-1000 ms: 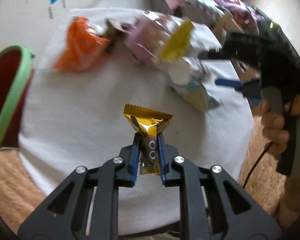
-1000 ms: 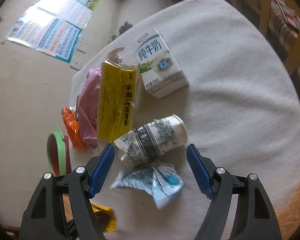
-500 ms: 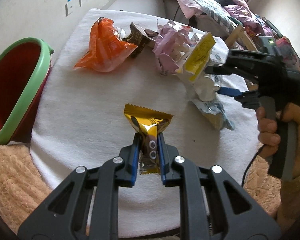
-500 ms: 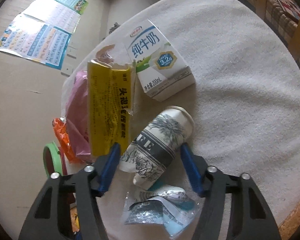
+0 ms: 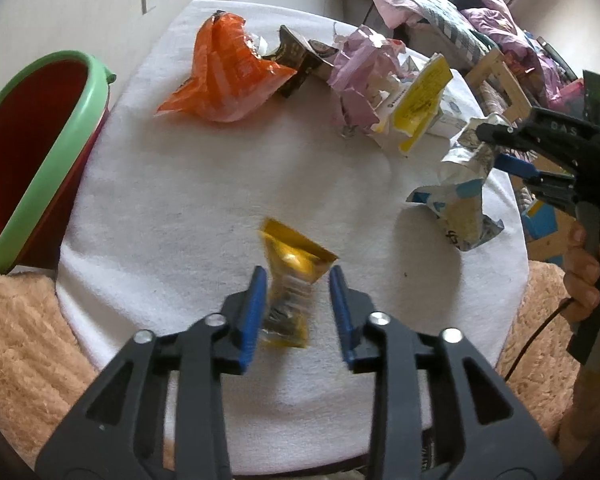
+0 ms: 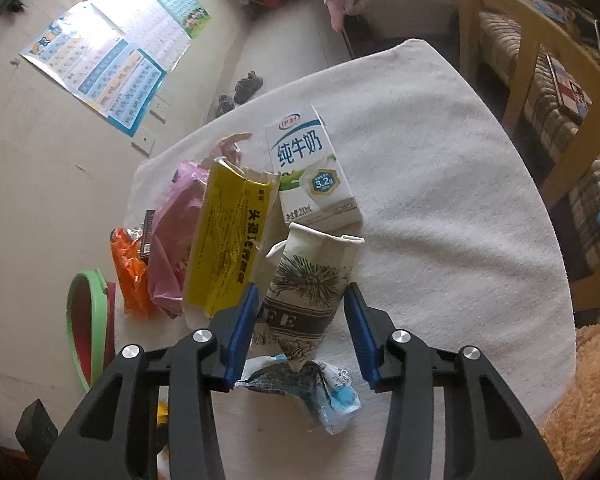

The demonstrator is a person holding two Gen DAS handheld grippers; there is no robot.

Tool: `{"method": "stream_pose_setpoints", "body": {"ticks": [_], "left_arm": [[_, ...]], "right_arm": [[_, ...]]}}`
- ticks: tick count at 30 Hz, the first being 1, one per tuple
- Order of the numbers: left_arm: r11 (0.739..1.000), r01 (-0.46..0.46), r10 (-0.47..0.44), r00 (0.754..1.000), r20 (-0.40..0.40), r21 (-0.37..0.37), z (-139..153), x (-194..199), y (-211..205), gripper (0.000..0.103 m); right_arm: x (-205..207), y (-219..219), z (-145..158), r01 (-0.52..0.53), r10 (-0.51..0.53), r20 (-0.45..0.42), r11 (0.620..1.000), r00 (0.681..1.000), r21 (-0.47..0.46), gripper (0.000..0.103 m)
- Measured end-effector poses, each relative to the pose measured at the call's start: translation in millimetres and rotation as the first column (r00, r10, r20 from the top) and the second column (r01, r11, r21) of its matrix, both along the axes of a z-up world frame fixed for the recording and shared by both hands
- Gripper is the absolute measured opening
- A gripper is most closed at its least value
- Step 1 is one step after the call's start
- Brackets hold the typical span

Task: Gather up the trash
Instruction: 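Grasp the yellow candy wrapper with the left gripper while the right gripper grasps the white paper cup, then carry the yellow wrapper and white paper cup over the red bucket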

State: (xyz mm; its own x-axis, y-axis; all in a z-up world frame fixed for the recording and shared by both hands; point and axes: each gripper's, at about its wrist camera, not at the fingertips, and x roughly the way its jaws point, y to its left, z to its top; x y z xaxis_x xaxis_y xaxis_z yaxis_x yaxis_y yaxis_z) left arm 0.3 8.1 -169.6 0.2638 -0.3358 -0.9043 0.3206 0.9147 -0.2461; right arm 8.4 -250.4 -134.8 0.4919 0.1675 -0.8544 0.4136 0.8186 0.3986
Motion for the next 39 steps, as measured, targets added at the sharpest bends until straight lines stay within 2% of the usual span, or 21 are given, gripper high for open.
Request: {"method": "stream_pose_setpoints", "body": {"ticks": [1,7,10,18,22,23,30,35,39], "left_arm": [[1.0,-0.005,0.005,1.0,-0.001,-0.002,-1,0,1,0.04],[0.999,-0.032,0.032,0.999,-0.028,-0.016,-5,3,8,0.042],[1.0,-0.028,0.027,0.999,-0.035,-0.014,-7,4,8,0.046],[1.0,0.004,-0.004,0.999,-0.05,-0.001,-13,2,2,0.045],[1.0,0.025,-0.025,0.998,-0.061,0.003,-16,1,-2,0.015],[1.0,0.027,-0.027,0.998,-0.058,0.004,-16,0,-3,0.013],[1.0,0.012,-0.012,0.999,0.05,0.009,8,-1,0,0.009],[0.999,-0.024,0.019,0.985,0.17,0.029,38,3,8,0.009],[0.998,-0.062,0.053,0.971,0.232,0.031,57,8,17,0.009]], "right_arm": [[0,0,0,-0.001,0.001,0.003,1.0,1.0,0.002,0.043],[-4,0,8,-0.006,0.006,0.024,1.0,1.0,-0.005,0.043],[-8,3,15,-0.016,0.017,0.044,1.0,0.999,-0.026,0.043],[-9,14,35,-0.038,0.046,0.103,0.996,0.994,-0.08,0.043],[-9,20,45,-0.049,0.062,0.123,0.993,0.991,-0.106,0.043],[-9,22,47,-0.052,0.066,0.129,0.992,0.989,-0.112,0.043],[-11,33,62,-0.083,0.104,0.167,0.988,0.98,-0.128,0.043],[-11,45,72,-0.112,0.14,0.194,0.982,0.971,-0.15,0.043],[-11,55,78,-0.132,0.165,0.207,0.977,0.964,-0.167,0.043]]}}
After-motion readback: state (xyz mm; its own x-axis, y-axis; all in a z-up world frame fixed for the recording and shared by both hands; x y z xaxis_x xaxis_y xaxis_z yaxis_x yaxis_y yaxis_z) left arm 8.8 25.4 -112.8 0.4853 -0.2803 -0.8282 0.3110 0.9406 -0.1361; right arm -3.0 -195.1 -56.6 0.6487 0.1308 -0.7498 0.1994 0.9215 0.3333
